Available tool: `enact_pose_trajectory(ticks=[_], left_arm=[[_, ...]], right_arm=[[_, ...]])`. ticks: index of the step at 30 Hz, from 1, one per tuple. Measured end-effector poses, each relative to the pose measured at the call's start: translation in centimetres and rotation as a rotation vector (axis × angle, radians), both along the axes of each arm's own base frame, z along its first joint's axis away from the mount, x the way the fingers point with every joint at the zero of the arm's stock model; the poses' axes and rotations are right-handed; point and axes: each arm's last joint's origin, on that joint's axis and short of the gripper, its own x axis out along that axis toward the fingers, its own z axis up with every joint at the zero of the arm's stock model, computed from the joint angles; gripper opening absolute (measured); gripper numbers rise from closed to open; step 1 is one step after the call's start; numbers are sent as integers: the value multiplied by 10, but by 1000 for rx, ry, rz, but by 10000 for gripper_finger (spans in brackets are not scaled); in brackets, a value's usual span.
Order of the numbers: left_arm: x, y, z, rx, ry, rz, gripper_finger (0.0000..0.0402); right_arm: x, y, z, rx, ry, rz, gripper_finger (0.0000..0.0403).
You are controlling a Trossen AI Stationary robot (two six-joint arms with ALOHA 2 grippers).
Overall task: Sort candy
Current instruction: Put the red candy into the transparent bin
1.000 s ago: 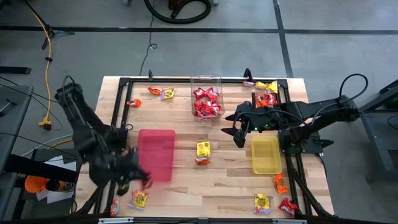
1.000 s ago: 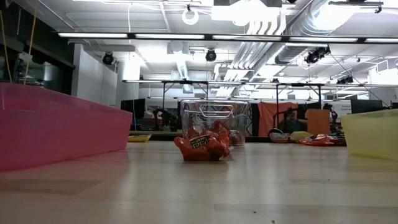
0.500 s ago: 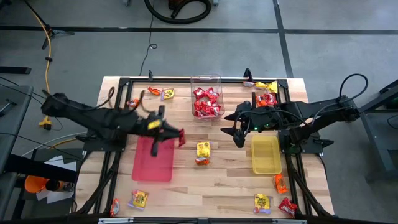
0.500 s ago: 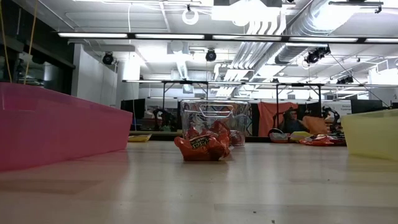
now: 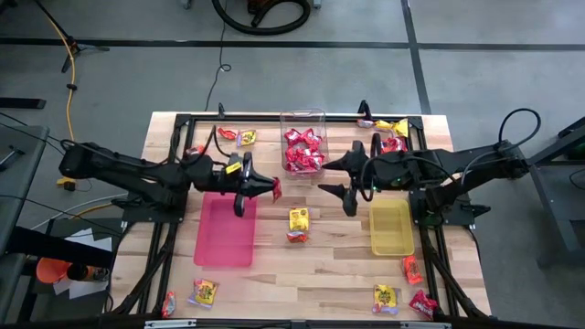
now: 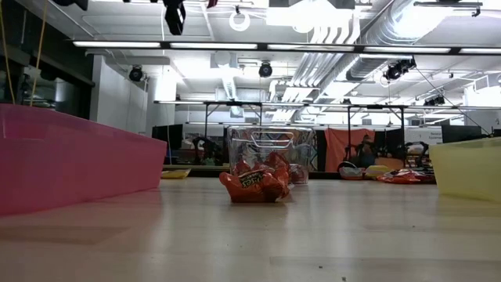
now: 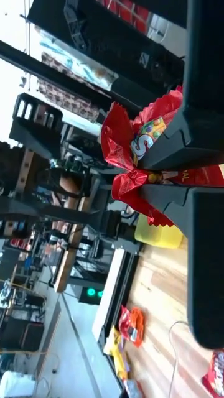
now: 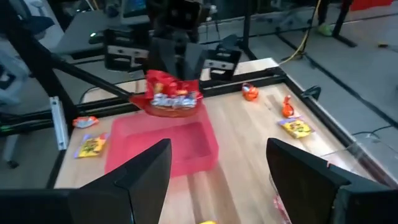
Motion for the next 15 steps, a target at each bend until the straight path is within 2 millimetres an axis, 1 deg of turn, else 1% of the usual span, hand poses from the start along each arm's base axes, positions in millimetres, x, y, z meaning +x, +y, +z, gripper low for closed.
enact_pose_trajectory(ticks=[4,8,11,15], left_arm=[[0,-1,0,0,-3,-4,4],[0,-2,1,-1,-5,-5,4],[0,-2,0,0,-4,-5,4],[0,-2,0,23,-5,-4,3]], right_arm=[[-3,-1,-13,16,0,-16,259],[-17,-2,-38,102,-2,-43,259],[-30,-5,-54,175,-86,-50,259],[-39,-11,-60,238,-275,-53,259]])
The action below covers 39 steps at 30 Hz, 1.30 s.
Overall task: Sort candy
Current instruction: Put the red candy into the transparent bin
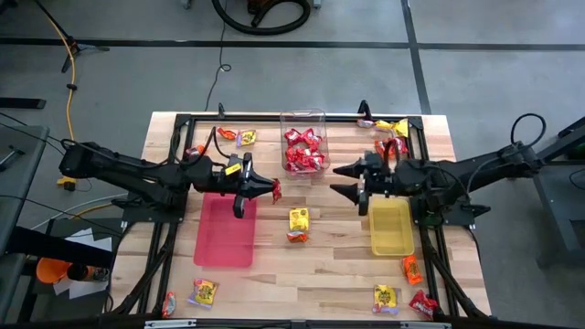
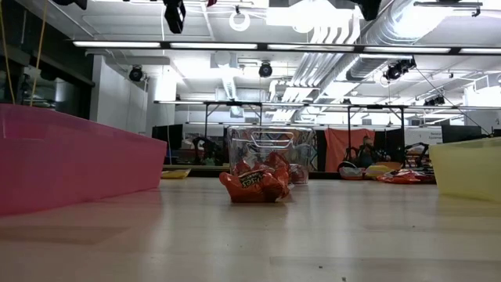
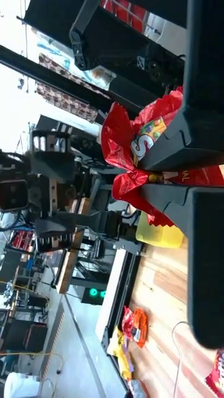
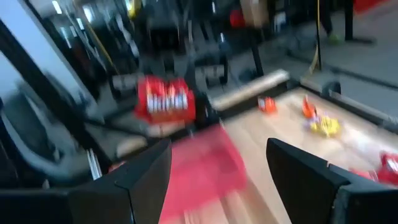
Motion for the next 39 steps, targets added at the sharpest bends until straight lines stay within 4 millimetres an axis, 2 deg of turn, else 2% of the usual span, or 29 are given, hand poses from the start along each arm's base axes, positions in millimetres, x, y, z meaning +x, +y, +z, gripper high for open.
enact_pose_trajectory(ticks=[4,9,13,16,19,22,26,32,35,39], left_arm=[[0,0,0,1,-1,0,3],[0,0,0,1,0,0,3],[0,1,0,12,4,35,3],[5,3,-5,34,25,86,3],[19,11,-4,62,63,144,3],[41,30,1,115,181,196,3],[69,70,8,173,392,275,3],[101,131,-6,151,604,423,13],[112,148,-17,165,645,463,36],[121,155,-29,148,679,469,83]], right_arm=[[2,-6,-4,-35,-99,-29,259],[9,-9,-13,-130,-47,-33,259],[11,-9,-15,-134,-39,-31,259],[11,-9,-14,-129,-46,-32,259],[11,-9,-12,-129,-61,-33,259],[11,-9,-11,-125,-80,-35,259],[11,-9,-7,-118,-116,-46,259],[11,-9,-2,-86,-165,-66,259],[11,-9,-2,-56,-179,-69,259],[10,-10,-1,-53,-184,-69,259]])
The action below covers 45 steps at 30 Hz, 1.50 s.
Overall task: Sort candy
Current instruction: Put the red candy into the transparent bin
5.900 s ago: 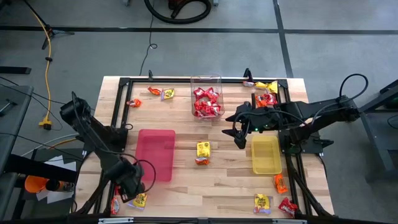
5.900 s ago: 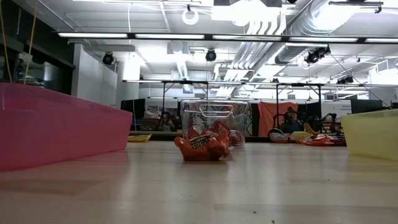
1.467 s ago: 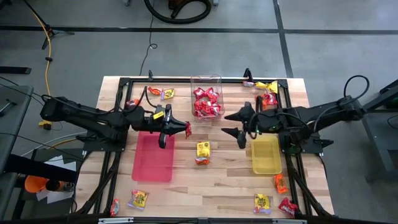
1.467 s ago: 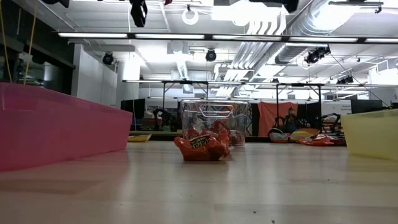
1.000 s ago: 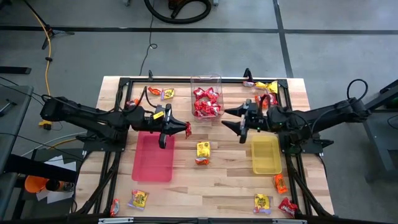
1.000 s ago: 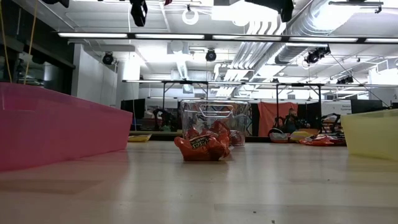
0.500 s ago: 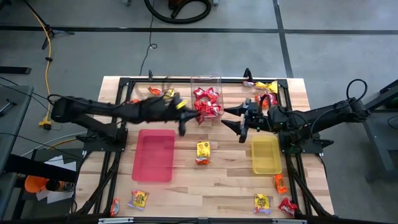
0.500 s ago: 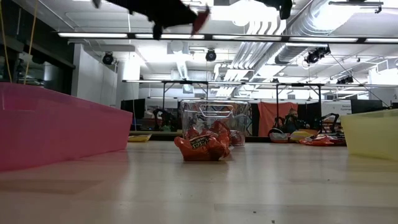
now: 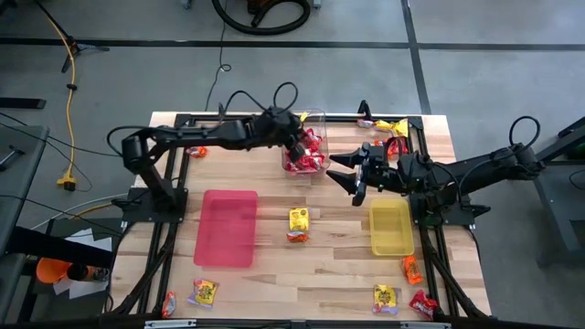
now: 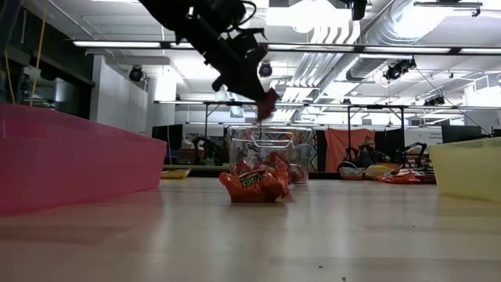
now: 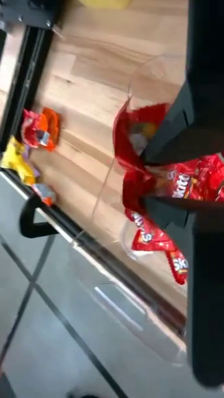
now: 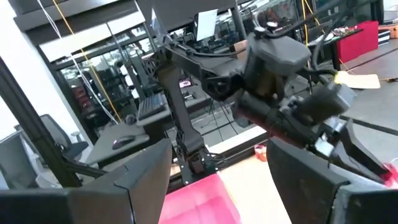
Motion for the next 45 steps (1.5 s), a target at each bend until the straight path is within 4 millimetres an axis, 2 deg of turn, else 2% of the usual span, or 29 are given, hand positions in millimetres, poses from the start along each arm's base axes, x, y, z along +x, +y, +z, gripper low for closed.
enact_pose_trajectory(ticks=[7,10,13,16,19,21,25,30,33,39,43,45], left_arm=[[0,-9,7,-3,-20,3,168],[-9,-16,21,-45,-53,1,188],[-24,-27,41,-190,-107,-118,192],[-41,-53,62,-249,-220,-293,190],[-66,-86,79,-191,-375,-403,189],[-86,-104,82,-145,-480,-420,188],[-127,-134,69,-145,-657,-400,188],[-162,-155,36,-186,-703,-320,188],[-172,-161,24,-170,-694,-269,188],[-175,-163,27,-143,-723,-270,188],[-174,-163,26,-132,-711,-273,188],[-174,-163,26,-133,-712,-269,188]], right_arm=[[0,0,1,0,-5,-12,259],[0,-1,0,5,-5,-34,259],[0,-1,1,61,-21,-31,259],[0,-1,0,122,-34,-25,259],[0,-1,1,129,-40,-24,259],[0,-1,1,128,-42,-24,259],[0,-1,0,85,-24,-28,259],[0,-1,-1,68,-6,-29,259],[1,-1,-2,66,-1,-29,259],[1,-1,-2,109,-13,-25,259],[1,-1,-5,223,-9,-22,259],[1,-2,-10,310,15,-72,259]])
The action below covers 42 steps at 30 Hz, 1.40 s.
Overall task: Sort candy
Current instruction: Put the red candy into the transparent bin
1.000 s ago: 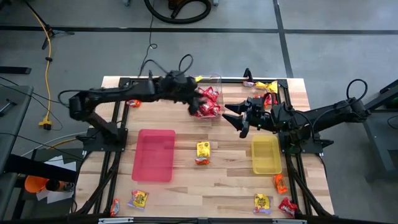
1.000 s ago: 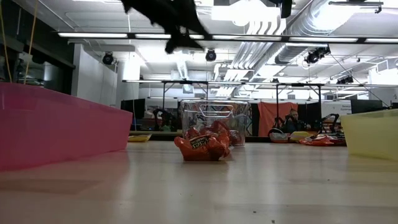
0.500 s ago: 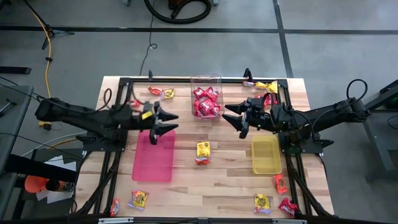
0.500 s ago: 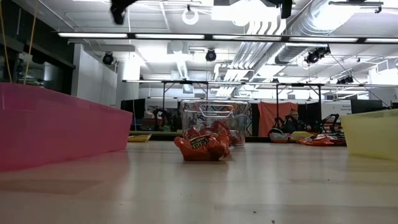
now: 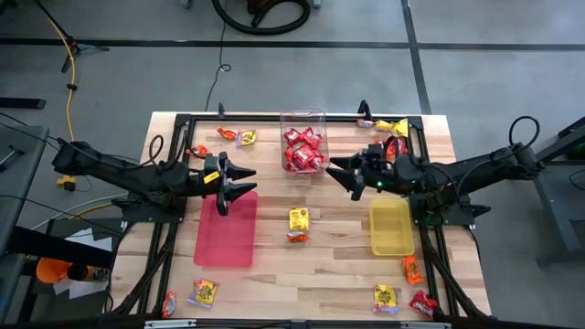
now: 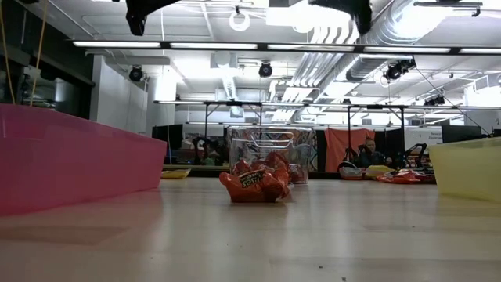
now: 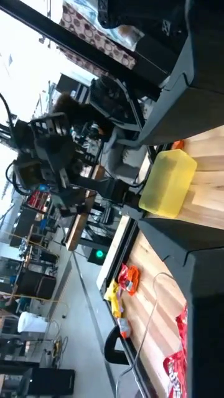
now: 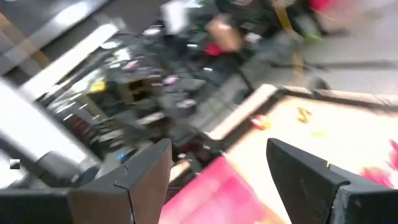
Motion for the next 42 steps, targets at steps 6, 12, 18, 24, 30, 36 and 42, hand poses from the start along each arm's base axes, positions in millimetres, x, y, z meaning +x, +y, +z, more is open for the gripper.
enact_pose_trajectory(ticks=[6,12,18,24,30,36,42], left_arm=[[0,0,0,-17,-2,12,188],[-1,5,0,-74,-16,159,188],[-3,8,4,-119,-71,283,188],[-4,10,9,-146,-129,341,188],[-5,12,10,-147,-136,400,188],[-5,11,10,-147,-136,397,188],[-5,11,10,-136,-131,395,188]], right_arm=[[-4,-36,-14,103,228,-255,259],[-23,-111,-7,197,634,-464,259],[-57,-181,-28,272,1062,-628,259],[-88,-220,-80,479,1300,-725,259],[-89,-228,-112,529,1278,-801,259],[-84,-228,-127,545,1261,-976,259],[-80,-237,-151,672,1207,-1140,259]])
